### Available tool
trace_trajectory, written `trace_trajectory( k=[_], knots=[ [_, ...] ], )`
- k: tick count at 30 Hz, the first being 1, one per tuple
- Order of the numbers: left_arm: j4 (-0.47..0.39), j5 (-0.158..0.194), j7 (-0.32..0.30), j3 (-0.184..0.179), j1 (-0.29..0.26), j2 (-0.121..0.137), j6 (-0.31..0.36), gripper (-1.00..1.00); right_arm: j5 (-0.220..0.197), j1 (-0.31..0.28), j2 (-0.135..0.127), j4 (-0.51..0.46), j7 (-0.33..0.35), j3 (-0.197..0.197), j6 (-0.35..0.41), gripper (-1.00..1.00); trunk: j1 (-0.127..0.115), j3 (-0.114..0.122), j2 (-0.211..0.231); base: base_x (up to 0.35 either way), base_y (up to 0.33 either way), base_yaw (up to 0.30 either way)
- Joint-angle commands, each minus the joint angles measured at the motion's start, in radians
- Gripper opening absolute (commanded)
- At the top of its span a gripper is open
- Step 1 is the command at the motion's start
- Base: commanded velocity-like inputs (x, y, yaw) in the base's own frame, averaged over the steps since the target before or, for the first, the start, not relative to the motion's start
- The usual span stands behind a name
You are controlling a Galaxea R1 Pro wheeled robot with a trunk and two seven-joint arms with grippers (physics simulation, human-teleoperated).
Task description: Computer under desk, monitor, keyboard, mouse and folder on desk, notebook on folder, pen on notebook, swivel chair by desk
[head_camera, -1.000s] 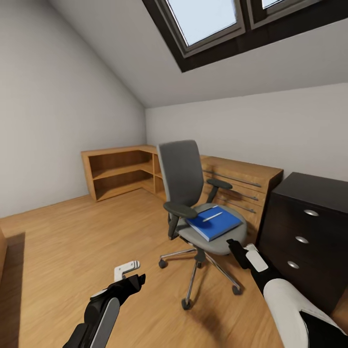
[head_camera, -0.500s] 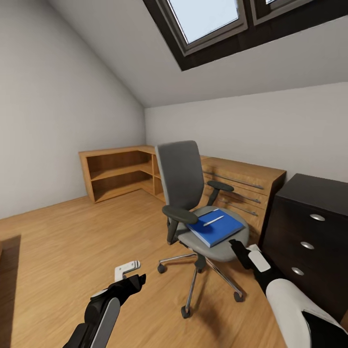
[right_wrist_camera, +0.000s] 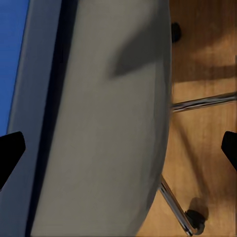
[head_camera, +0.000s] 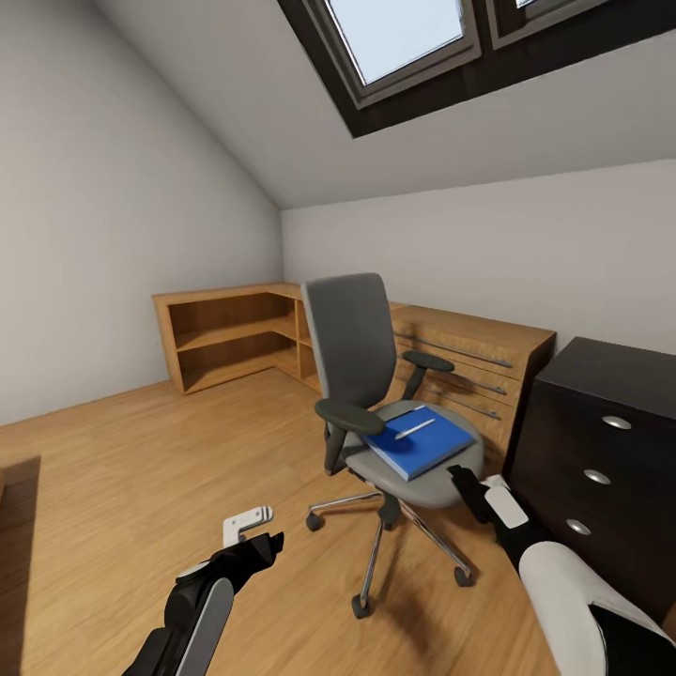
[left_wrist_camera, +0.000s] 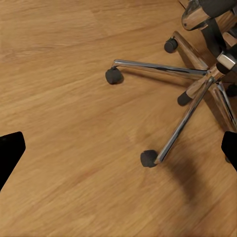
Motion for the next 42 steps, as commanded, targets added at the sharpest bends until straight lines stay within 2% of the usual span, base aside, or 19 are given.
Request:
trace_trajectory(
  k=[1, 12, 23, 32, 38, 42],
  knots=[
    [-0.001, 0.011, 0.009, -0.001, -0.001, 0.0, 0.002, 1.0, -0.009, 0.0, -0.002, -0.002, -0.006, -0.002, 0.005, 1.0, 0.0, -0.001, 0.0, 0.0, 0.0, 0.0],
    [-0.026, 0.011, 0.009, 0.001, -0.001, 0.002, 0.005, 1.0, -0.011, 0.0, -0.034, 0.0, -0.023, -0.018, 0.005, 1.0, 0.0, -0.001, 0.0, 0.0, 0.0, 0.0],
    [-0.085, 0.015, 0.008, 0.006, -0.001, 0.003, 0.011, 1.0, -0.011, 0.0, -0.039, -0.001, -0.05, -0.022, 0.005, 1.0, 0.0, -0.001, 0.0, 0.0, 0.0, 0.0],
    [-0.09, 0.017, 0.009, 0.005, -0.001, 0.002, 0.01, 1.0, -0.011, 0.0, -0.039, -0.001, -0.052, -0.022, 0.005, 1.0, 0.034, -0.029, -0.063, 0.0, 0.0, 0.0],
    [-0.089, 0.017, 0.009, 0.005, -0.001, 0.002, 0.01, 1.0, -0.011, 0.0, -0.038, -0.002, -0.052, -0.022, 0.005, 1.0, 0.038, -0.052, -0.068, 0.0, 0.0, 0.0],
    [-0.087, 0.017, 0.008, 0.004, -0.001, 0.002, 0.011, 1.0, -0.011, 0.0, -0.038, -0.003, -0.052, -0.022, 0.005, 1.0, 0.038, -0.052, -0.068, 0.0, 0.0, 0.0]
  ],
)
